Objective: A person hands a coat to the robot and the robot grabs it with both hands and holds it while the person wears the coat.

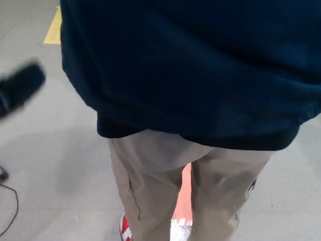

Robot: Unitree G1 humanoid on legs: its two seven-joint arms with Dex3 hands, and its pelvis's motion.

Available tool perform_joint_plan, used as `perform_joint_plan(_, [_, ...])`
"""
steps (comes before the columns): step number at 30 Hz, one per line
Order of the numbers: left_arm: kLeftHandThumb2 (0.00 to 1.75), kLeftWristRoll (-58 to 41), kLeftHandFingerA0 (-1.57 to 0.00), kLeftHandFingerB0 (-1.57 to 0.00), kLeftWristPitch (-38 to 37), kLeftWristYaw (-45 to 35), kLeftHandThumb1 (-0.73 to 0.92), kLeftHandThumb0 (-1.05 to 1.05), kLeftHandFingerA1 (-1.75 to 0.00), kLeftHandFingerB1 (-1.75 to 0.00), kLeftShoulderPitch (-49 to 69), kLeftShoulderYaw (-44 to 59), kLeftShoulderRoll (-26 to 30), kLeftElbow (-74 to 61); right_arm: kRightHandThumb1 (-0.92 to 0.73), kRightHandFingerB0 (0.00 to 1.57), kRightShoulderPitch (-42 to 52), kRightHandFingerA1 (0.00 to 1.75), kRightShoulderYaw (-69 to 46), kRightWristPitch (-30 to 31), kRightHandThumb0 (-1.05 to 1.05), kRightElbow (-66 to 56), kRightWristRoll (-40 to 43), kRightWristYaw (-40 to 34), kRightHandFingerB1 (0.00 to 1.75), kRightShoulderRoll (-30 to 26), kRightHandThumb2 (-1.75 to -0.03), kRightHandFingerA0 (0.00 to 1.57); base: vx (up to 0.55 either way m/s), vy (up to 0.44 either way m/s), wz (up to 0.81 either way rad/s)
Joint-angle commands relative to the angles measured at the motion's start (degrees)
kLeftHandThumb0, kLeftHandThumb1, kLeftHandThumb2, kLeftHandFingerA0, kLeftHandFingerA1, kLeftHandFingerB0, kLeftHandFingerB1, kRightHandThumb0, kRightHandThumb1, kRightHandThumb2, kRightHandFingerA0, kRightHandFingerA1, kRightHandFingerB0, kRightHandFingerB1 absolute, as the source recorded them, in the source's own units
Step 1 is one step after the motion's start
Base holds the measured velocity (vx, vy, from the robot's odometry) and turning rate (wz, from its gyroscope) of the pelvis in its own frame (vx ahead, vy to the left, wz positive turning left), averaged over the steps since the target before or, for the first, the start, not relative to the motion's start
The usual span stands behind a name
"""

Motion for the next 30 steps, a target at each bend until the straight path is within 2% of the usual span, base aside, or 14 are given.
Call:
perform_joint_plan(1, [1.10, 9.25, -0.01, -0.07, -7.85, 10.03, 0.81, -0.72, -0.28, -0.27, 24.58, -4.56, -7.16, 1.92, -0.77, 0.02, 24.73, 0.56, 2.65, -12.80, -0.63, 5.09, -10.78, -9.80, 0.37, 6.70, -1.01, 0.03, 0.00, 0.000, 0.00])
perform_joint_plan(5, [1.11, 13.94, -0.01, -0.03, -5.99, 13.69, 0.80, -0.69, -0.35, -0.27, 23.38, -8.32, -6.53, 9.67, -0.68, 0.00, 24.80, 0.54, 3.95, -11.91, -0.32, 11.10, -11.01, -10.34, 0.52, 5.97, -1.19, 0.02, 0.00, 0.000, 0.00])
perform_joint_plan(6, [1.10, 14.56, -0.01, -0.07, -5.64, 14.17, 0.81, -0.73, -0.36, -0.25, 22.99, -8.77, -6.30, 10.58, -0.92, 0.10, 24.65, 0.56, 4.12, -11.97, -0.59, 11.84, -11.02, -10.59, 0.40, 5.98, -0.72, 0.11, 0.00, 0.000, 0.00])
perform_joint_plan(9, [1.09, 16.78, -0.01, -0.08, -3.49, 15.79, 0.79, -0.73, -0.41, -0.31, 21.66, -10.91, -5.87, 15.13, -0.92, 0.13, 23.76, 0.53, 5.50, -12.26, -0.59, 16.53, -10.94, -10.87, 0.40, 5.26, -0.72, 0.12, 0.00, 0.000, 0.00])
perform_joint_plan(10, [1.13, 16.99, -0.04, -0.08, -1.89, 14.73, 0.83, -0.73, -0.52, -0.32, 21.49, -12.16, -6.64, 16.70, -0.66, 0.00, 24.23, 0.53, 6.51, -9.53, -0.33, 16.83, -9.82, -7.89, 0.50, 4.95, -1.17, 0.02, 0.00, 0.000, 0.00])
perform_joint_plan(12, [1.12, 17.34, -0.05, -0.06, -1.36, 15.41, 0.80, -0.69, -0.55, -0.44, 19.97, -13.93, -6.50, 20.00, -0.65, 0.00, 24.35, 0.54, 7.99, -5.97, -0.33, 17.33, -7.38, -3.76, 0.50, 4.37, -1.17, 0.03, 0.00, 0.000, 0.00])
perform_joint_plan(13, [1.15, 17.23, -0.05, 0.00, -1.83, 15.95, 0.60, -0.33, -0.55, -0.49, 18.88, -14.33, -6.03, 21.23, -0.92, 0.11, 24.16, 0.43, 8.30, -4.72, -0.63, 17.18, -6.66, -2.74, 0.36, 4.31, -0.72, 0.07, 0.00, 0.000, 0.00])
perform_joint_plan(14, [0.72, 17.42, -0.15, -0.16, -1.68, 16.16, 0.92, -0.71, -0.54, -0.30, 16.69, -15.50, -5.70, 24.17, -0.64, 0.00, 23.32, 0.53, 8.64, -2.88, -0.34, 17.98, -6.65, -1.74, 0.49, 4.04, -1.16, 0.02, 0.00, 0.000, 0.00])
perform_joint_plan(15, [0.72, 17.51, -0.15, -0.16, -1.54, 16.33, 0.92, -0.71, -0.54, -0.30, 16.13, -15.88, -5.59, 24.98, -0.64, 0.00, 23.10, 0.53, 8.74, -2.47, -0.34, 18.25, -6.71, -1.63, 0.49, 3.91, -1.16, 0.02, 0.00, 0.000, 0.00])
perform_joint_plan(23, [0.74, 16.83, -0.39, -0.37, 1.93, 14.31, 0.92, -0.70, -0.44, -0.36, 11.65, -20.34, -5.46, 35.74, -0.60, 0.00, 22.14, 0.49, 11.05, 7.79, -0.35, 19.03, -8.94, 6.58, 0.47, 0.19, -1.13, 0.00, 0.00, 0.000, 0.00])
perform_joint_plan(25, [1.12, 16.60, -0.40, -0.24, 3.33, 13.30, 0.77, -0.66, -0.58, -0.47, 7.94, -21.20, -5.85, 39.53, -0.60, 0.00, 20.15, 0.48, 12.15, 11.60, -0.35, 19.56, -10.92, 9.83, 0.46, -1.20, -1.13, 0.00, 0.00, 0.000, 0.00])
perform_joint_plan(27, [0.69, 16.73, -0.45, -0.39, 4.56, 13.31, 0.92, -0.68, -0.41, -0.34, 5.90, -21.88, -6.31, 41.36, -0.59, 0.01, 18.93, 0.48, 12.73, 13.09, -0.35, 20.18, -11.65, 10.56, 0.46, -1.92, -1.12, 0.01, 0.00, 0.000, 0.00])
perform_joint_plan(28, [0.68, 16.63, -0.47, -0.40, 5.86, 11.52, 0.92, -0.67, -0.39, -0.35, 4.77, -22.50, -6.79, 42.78, -0.84, 0.20, 17.76, 0.33, 13.40, 14.34, -0.62, 21.18, -12.55, 11.65, 0.31, -2.57, -0.65, 0.20, 0.00, 0.000, 0.00])
perform_joint_plan(30, [0.74, 16.79, -0.49, -0.39, 7.65, 10.55, 0.84, -0.72, -0.42, -0.37, 2.19, -23.31, -7.03, 45.13, -0.84, 0.20, 15.80, 0.32, 14.20, 16.74, -0.60, 21.78, -13.17, 13.31, 0.30, -3.32, -0.65, 0.19, 0.00, 0.000, 0.00])
